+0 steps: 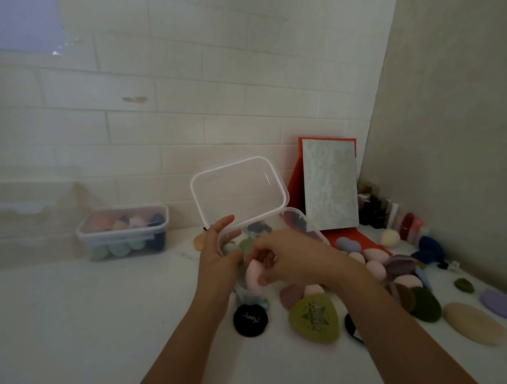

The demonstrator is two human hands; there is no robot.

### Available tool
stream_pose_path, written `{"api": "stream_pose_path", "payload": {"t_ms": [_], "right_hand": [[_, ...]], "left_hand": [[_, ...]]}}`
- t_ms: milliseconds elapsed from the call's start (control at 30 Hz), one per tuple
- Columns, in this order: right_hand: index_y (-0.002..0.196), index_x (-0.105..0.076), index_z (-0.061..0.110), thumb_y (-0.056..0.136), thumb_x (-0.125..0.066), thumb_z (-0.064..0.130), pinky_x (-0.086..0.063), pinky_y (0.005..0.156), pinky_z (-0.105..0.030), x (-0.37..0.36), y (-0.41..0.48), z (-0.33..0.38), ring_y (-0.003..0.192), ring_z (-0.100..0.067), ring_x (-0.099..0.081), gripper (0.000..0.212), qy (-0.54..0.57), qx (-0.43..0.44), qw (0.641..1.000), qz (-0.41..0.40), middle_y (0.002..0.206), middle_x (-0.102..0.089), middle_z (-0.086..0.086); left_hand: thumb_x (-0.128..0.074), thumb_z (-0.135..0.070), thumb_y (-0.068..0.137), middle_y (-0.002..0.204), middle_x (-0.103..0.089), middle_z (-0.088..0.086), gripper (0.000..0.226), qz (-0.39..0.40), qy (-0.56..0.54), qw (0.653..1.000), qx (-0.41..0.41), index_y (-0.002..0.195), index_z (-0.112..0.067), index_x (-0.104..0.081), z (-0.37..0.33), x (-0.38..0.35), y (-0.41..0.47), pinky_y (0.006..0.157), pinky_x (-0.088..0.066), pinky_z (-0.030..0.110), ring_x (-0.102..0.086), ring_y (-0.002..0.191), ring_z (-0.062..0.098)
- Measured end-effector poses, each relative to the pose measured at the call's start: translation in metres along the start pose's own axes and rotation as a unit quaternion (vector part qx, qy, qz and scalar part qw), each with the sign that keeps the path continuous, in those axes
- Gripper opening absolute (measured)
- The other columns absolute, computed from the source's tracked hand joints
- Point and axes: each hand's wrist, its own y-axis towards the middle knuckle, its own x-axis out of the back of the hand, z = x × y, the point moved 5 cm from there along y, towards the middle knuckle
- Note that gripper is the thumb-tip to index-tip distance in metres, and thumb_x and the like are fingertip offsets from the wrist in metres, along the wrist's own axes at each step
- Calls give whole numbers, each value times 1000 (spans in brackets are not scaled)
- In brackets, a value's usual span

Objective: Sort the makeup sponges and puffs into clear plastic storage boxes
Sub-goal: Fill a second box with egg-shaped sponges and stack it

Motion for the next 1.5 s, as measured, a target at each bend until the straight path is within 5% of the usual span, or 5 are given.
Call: {"api": "stream_pose_path", "payload": {"t_ms": [533, 767, 1033, 1333, 1500], "right_hand": [[62, -38, 25, 85, -66, 32, -25, 51, -18, -21, 6, -3, 57, -6, -36, 37, -12, -88, 996, -1, 63, -42, 6], [103, -69, 5, 85, -64, 21, -46, 75, -29, -27, 11, -3, 94, -25, -61, 25, 24, -80, 997, 5, 102, -68, -12], [94, -66, 9, 95, -45, 36, -30, 57, -19, -21, 0, -1, 69, -9, -48, 34, -32, -43, 995, 82, 81, -58, 0], [84, -64, 14, 91, -57, 32, -39, 57, -17, 67, -33, -52, 69, -8, -57, 21, -1, -182, 962, -202, 79, -64, 1], [100, -59, 13, 84, -65, 20, -41, 54, -21, 36, -42, -105, 65, -13, -53, 19, -103, -334, 937, 18, 80, -58, -2]], "left_hand": [[-37, 26, 69, 115, -59, 4, 77, -14, 8, 1000, -5, 124, -26, -53, 7, 1, 2, 72, -57, 27, -64, 96, 13], [-36, 25, 70, 115, -59, 0, 78, -18, 10, 1000, -13, 127, -26, -51, 5, 3, 2, 74, -58, 31, -64, 91, 7], [-39, 22, 72, 119, -56, 2, 77, -40, 0, 999, 11, 123, -34, -54, 13, 9, 8, 79, -58, 41, -59, 105, 23], [-41, 16, 80, 123, -57, 7, 68, -58, -63, 996, 20, 109, -45, -53, 15, 19, 13, 77, -51, 28, -56, 112, 26], [-42, 15, 81, 123, -56, 5, 67, -55, -48, 997, 9, 112, -44, -51, 14, 17, 11, 76, -53, 26, -55, 112, 23]]}}
